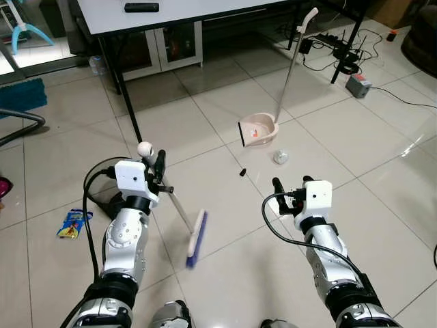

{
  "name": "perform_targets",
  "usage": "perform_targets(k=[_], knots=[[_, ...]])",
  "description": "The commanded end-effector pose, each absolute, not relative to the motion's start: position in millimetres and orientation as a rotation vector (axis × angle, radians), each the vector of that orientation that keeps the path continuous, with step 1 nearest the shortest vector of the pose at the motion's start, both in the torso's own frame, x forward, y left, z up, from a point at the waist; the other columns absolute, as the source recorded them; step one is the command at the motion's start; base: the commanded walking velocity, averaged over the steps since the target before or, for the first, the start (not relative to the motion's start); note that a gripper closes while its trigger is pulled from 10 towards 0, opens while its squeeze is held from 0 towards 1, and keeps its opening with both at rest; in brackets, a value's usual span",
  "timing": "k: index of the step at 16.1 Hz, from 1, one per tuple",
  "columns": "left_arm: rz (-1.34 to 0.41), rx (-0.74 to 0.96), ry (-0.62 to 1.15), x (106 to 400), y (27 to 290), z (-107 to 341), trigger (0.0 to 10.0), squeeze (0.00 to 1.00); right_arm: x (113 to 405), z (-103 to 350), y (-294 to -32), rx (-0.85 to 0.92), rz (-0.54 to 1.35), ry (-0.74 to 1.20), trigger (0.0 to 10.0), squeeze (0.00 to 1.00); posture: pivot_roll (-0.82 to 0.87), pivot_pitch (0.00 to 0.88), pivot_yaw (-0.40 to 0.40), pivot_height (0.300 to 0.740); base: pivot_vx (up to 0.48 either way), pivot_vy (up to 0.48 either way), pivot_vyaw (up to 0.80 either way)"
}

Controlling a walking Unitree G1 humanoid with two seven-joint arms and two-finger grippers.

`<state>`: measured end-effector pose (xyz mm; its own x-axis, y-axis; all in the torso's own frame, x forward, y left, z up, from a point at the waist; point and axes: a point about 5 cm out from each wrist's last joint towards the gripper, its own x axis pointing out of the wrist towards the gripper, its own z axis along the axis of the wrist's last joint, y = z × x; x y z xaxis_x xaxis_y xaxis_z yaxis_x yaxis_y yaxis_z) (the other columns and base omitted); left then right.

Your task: Sweep floor

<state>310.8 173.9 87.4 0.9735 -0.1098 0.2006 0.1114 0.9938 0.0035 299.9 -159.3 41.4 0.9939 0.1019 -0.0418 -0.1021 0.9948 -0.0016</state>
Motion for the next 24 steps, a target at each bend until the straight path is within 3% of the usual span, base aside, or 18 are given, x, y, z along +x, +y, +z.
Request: perform_targets(k=[1,10,21,24], knots=[[-0.101,-0.014,-0.219,313,175,96,10.0,0.0,298,43,-161,0.002,0.078,0.026,10.0,0.0,0.03,0.098,0.02,0.74,0.0,0.0,0.0],[-0.127,0.044,-0.247,309,173,105,10.0,0.0,299,38,-169,0.008,-0.014,0.093,10.0,0.0,0.03,0.091,0.019,0.74,0.027,0.0,-0.05],[-0.112,0.073,-0.245,308,182,110,10.0,0.0,299,35,-173,0.011,-0.044,0.125,10.0,0.0,0.04,0.079,0.02,0.74,0.467,0.0,-0.79],[-0.113,0.106,-0.254,307,185,113,10.0,0.0,302,35,-167,0.026,-0.011,0.13,10.0,0.0,0.06,0.079,0.015,0.74,0.48,0.0,0.0]])
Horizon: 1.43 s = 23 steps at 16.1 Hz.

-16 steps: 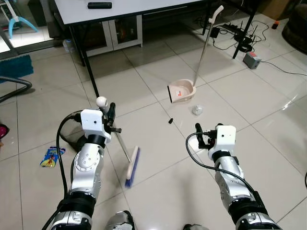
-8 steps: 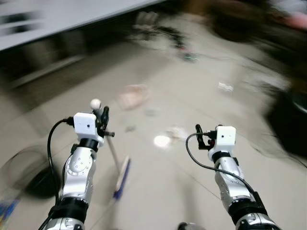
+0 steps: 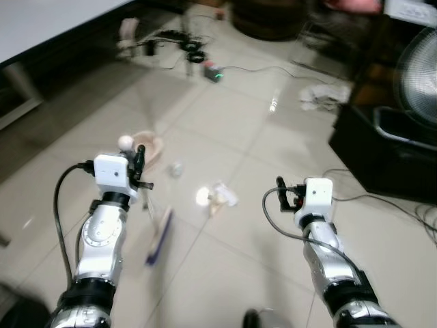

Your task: Sweep floor

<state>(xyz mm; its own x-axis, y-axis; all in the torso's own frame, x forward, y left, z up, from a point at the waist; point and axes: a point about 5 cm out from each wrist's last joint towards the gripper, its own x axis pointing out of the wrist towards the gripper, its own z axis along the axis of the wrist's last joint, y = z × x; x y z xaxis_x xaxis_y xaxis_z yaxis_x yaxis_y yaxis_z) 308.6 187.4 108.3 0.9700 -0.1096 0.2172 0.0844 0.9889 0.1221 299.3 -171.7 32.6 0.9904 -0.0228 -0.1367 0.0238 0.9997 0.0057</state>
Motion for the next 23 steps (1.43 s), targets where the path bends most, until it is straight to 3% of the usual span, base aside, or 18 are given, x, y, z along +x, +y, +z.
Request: perform_targets(k=[1,11,23], knots=[[-0.111,0.106,-0.254,307,185,113,10.0,0.0,303,36,-166,0.023,0.0,0.131,10.0,0.0,0.06,0.08,0.015,0.74,0.48,0.0,0.0],[-0.123,0.161,-0.269,305,191,122,10.0,0.0,306,36,-154,-0.002,0.029,0.133,10.0,0.0,0.08,0.082,0.026,0.74,0.48,0.0,0.8],[-0.117,0.151,-0.251,301,186,117,10.0,0.0,308,40,-173,-0.042,-0.007,0.124,10.0,0.0,0.08,0.095,0.012,0.74,0.48,0.0,0.0]])
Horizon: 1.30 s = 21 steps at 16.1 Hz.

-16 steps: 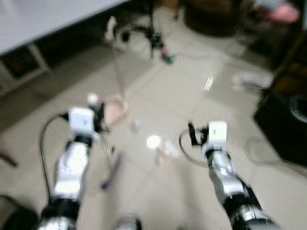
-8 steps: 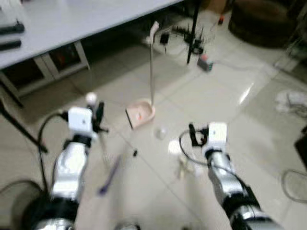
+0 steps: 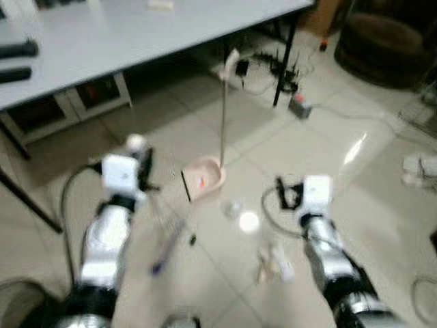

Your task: Sweep floor

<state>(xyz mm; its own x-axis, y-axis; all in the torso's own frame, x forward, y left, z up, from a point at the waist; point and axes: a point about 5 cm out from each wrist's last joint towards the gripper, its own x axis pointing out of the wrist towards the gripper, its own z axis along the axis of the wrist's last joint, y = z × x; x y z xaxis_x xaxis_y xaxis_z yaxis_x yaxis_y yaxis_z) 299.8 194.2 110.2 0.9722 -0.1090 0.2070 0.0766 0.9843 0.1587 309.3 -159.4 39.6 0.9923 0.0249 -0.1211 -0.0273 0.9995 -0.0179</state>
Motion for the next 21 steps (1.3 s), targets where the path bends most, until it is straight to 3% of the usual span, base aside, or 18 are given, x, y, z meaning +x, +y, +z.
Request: perform_targets(k=[1,6,12,18,21], knots=[[-0.117,0.151,-0.251,301,186,117,10.0,0.0,308,40,-173,-0.042,-0.007,0.124,10.0,0.0,0.08,0.095,0.012,0.74,0.48,0.0,0.0],[-0.118,0.156,-0.251,300,185,117,10.0,0.0,309,38,-167,-0.056,0.009,0.134,10.0,0.0,0.08,0.1,0.012,0.74,0.48,0.0,0.8],[-0.14,0.156,-0.237,301,182,114,10.0,0.0,310,43,-181,-0.018,-0.058,0.108,10.0,0.0,0.07,0.094,0.018,0.74,0.48,0.0,0.0],[-0.145,0.123,-0.208,296,176,102,10.0,0.0,311,46,-189,-0.02,-0.035,0.098,10.0,0.0,0.06,0.083,0.011,0.74,0.48,0.0,-0.66],[-0.134,0.107,-0.171,289,175,89,10.0,0.0,311,44,-191,-0.063,-0.002,0.127,10.0,0.0,0.05,0.078,-0.002,0.74,0.48,0.0,0.0]])
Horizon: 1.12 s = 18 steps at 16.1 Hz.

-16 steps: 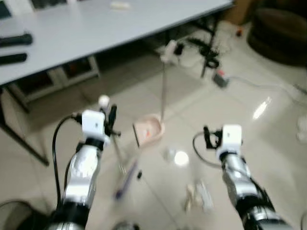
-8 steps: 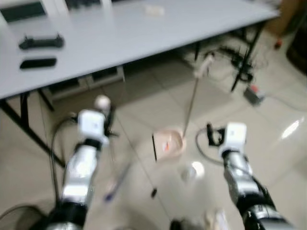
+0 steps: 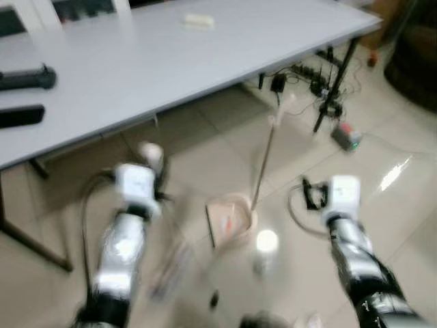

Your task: Sweep floor

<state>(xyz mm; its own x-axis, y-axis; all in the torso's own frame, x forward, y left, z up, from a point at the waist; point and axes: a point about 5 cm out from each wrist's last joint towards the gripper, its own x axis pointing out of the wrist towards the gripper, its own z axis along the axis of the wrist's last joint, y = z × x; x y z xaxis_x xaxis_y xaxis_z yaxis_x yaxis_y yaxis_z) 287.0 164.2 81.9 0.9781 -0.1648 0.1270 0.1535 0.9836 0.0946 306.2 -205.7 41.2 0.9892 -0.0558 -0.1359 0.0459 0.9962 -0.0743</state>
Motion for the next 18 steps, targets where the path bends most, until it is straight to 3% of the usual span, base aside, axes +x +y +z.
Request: perform_targets(k=[1,7,10,14,18], knots=[[-0.131,0.103,-0.158,286,175,85,10.0,0.0,312,44,-192,-0.071,0.004,0.13,10.0,0.0,0.05,0.072,-0.01,0.74,0.48,0.0,0.0],[-0.146,0.139,-0.001,271,175,49,10.0,0.0,299,23,-190,-0.12,0.068,0.243,10.0,0.0,0.05,0.061,-0.019,0.74,0.48,0.0,0.0],[-0.194,0.14,0.068,267,175,37,10.0,0.0,275,-2,-187,-0.082,0.048,0.324,10.0,0.0,0.05,0.07,0.001,0.74,0.0,0.0,0.0],[-0.19,0.15,0.026,277,173,46,10.0,0.0,277,3,-185,-0.052,0.018,0.276,10.0,0.0,0.03,0.083,0.037,0.74,0.0,0.0,0.0],[-0.173,0.129,-0.002,285,171,54,10.0,0.0,280,4,-177,-0.057,0.058,0.273,10.0,0.0,0.04,0.091,0.033,0.74,0.0,-0.286,0.78]])
